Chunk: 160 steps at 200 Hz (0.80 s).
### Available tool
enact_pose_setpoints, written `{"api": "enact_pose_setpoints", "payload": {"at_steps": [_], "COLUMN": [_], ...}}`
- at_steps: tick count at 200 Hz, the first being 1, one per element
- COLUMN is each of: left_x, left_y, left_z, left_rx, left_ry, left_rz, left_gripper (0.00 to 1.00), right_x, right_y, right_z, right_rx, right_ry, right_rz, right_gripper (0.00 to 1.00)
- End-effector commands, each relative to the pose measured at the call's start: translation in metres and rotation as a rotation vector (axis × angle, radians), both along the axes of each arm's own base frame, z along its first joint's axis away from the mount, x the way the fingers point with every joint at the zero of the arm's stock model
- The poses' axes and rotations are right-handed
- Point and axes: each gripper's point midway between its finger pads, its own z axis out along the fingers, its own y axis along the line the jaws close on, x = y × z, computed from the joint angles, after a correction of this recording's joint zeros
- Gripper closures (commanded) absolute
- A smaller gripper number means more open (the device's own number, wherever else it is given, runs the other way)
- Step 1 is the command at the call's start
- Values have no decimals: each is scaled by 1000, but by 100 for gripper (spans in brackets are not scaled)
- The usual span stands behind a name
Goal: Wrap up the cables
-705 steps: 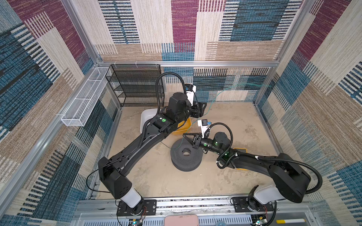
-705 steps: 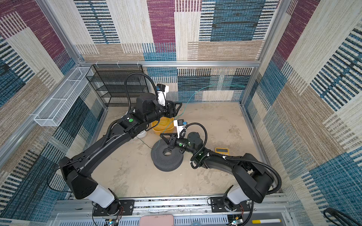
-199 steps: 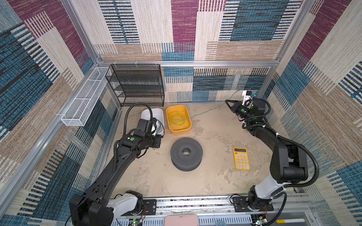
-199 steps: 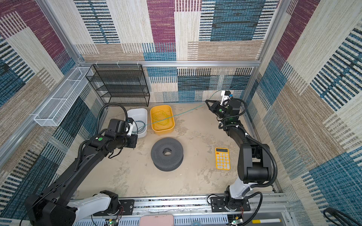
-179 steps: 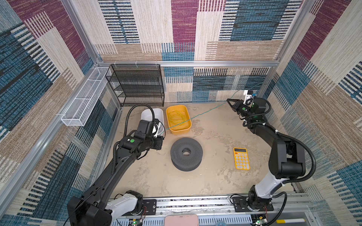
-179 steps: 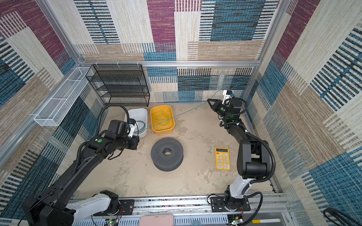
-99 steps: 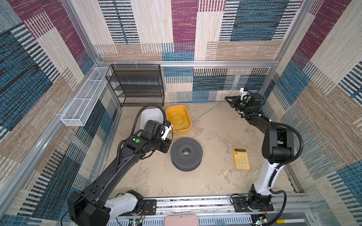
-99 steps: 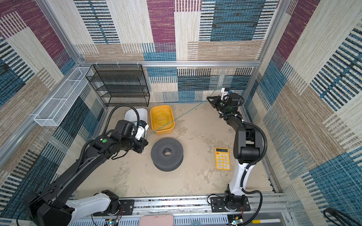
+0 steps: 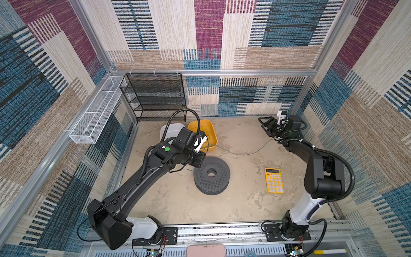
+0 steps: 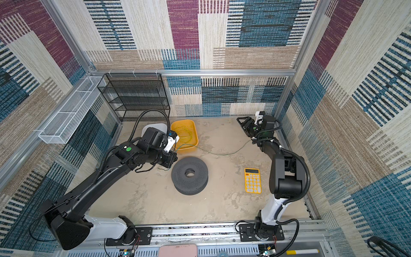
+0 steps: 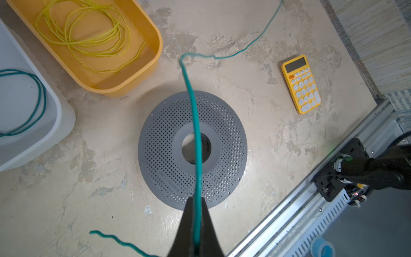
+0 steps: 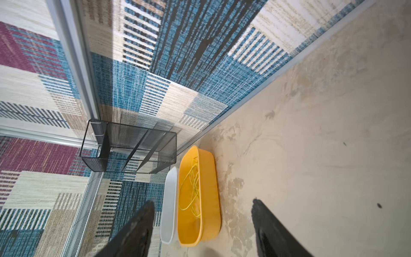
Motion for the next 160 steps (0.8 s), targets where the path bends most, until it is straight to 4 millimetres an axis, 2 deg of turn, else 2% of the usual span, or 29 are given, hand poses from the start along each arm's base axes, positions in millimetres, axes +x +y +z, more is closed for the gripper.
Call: {"api": "enact_pose_setpoints", "payload": {"at_steps": [1, 15, 27, 43, 64, 79, 101, 118, 160], "left_x": [23, 27, 29, 31, 34, 35, 32, 28, 19], "left_y": [-6, -14, -20, -25, -34, -40, -49, -55, -65], "left_z": [17, 19, 20, 19, 15, 13, 7, 4, 4], "left_rx": [-29, -39, -43, -33, -28, -12, 11, 33, 54], "left_ry": [-74, -94, -106, -120, -125, -133, -136, -147, -195], "left_rz": [108, 110, 101, 93, 75, 59, 26, -2, -52], "left_gripper": [100, 100, 100, 100, 100, 100, 100, 100, 100], "right_x": [-19, -43, -65, -97, -145, -168, -182, -181, -174], "right_y": [11, 29, 54, 94, 136, 162, 181, 194, 231], "right_z": [33, 51, 61, 66, 64, 63, 70, 72, 61], "right_rx": [6, 51, 61, 90, 185, 220, 293, 319, 373], "right_ry": [-83, -121, -147, -150, -147, -134, -124, -101, -14], "right_rz": [53, 107, 161, 243, 303, 331, 372, 390, 467], "right_gripper": [27, 25, 21, 18, 14, 11, 11, 11, 13]}}
